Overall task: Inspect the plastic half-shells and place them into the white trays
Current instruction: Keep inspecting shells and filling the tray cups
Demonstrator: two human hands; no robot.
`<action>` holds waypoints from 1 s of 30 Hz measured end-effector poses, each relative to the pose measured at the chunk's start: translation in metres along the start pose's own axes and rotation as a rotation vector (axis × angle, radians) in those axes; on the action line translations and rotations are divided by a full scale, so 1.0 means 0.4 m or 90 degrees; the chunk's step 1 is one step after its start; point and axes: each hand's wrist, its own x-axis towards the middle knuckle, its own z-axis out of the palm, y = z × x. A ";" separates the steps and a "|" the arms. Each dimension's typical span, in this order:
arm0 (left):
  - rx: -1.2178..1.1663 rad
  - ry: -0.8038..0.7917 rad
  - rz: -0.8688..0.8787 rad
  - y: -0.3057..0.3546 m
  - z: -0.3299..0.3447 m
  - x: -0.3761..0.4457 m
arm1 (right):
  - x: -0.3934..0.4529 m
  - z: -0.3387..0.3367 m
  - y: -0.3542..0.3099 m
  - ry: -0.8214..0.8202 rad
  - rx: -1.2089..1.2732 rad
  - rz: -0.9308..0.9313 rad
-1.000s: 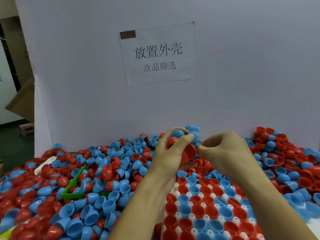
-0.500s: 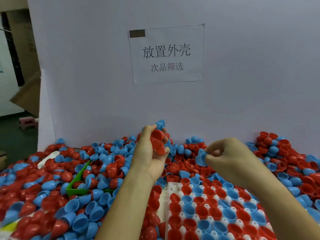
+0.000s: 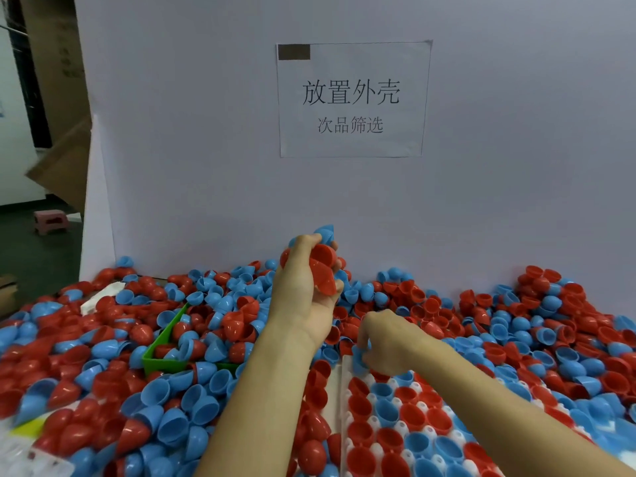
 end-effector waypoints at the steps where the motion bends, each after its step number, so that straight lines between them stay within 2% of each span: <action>1: 0.001 0.001 0.002 0.001 -0.001 0.002 | 0.003 0.007 -0.001 -0.001 -0.012 -0.001; 7: 0.001 0.011 0.008 0.008 -0.010 0.006 | 0.016 0.021 -0.021 0.013 -0.082 -0.021; 13: -0.010 0.004 -0.003 0.007 -0.010 0.001 | 0.022 0.031 -0.036 0.035 -0.080 -0.022; 19: 0.012 0.000 -0.008 0.012 -0.021 0.008 | 0.001 0.004 -0.020 -0.001 -0.026 -0.012; 22: 0.080 0.044 0.016 0.019 -0.046 0.028 | -0.033 -0.025 -0.003 0.036 0.013 -0.020; 25: 0.129 0.092 0.052 0.034 -0.080 0.047 | -0.098 -0.058 0.035 0.117 0.091 -0.058; 27: 0.256 0.141 0.132 0.044 -0.110 0.056 | -0.158 -0.081 0.081 0.169 0.138 -0.050; 30: 0.692 0.191 0.315 0.051 -0.156 0.065 | -0.261 -0.096 0.189 0.274 0.200 0.002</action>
